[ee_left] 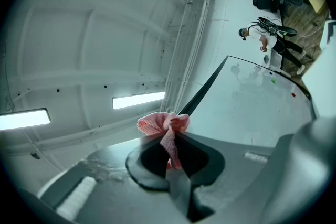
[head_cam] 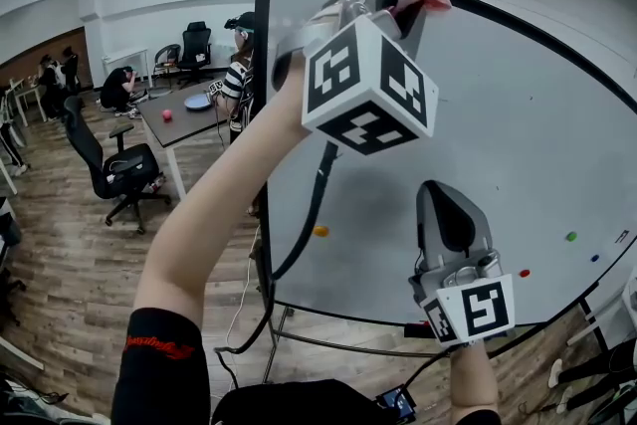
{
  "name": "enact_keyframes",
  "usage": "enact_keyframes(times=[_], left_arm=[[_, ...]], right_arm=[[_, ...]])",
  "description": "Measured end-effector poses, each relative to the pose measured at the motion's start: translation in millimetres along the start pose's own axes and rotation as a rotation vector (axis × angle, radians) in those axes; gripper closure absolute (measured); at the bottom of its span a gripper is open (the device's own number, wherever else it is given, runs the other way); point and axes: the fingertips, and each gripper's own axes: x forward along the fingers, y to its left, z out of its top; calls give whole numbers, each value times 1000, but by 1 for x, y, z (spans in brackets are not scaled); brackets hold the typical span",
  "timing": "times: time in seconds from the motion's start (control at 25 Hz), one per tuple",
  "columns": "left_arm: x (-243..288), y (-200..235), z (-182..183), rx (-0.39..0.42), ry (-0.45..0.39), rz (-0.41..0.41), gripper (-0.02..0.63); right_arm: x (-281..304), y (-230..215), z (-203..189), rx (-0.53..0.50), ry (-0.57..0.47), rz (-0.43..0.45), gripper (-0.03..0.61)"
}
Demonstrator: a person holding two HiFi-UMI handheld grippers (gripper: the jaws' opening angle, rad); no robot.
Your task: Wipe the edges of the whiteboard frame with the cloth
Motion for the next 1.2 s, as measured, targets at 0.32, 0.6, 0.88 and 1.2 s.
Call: enact_keyframes(times=[0.32,0.6,0.88,1.2], left_arm=[[-6,14,-19,11,12,7,592],[-13,23,-26,23,13,1,592],[-17,31,-32,14,16,5,592],[-29,45,-46,3,25,16,592]], right_arm=[[14,12,-6,11,-5,1,577],[25,27,-11,14,1,5,577],[32,33,-16,14,17,-1,577],[40,49,-18,8,26,10,577]])
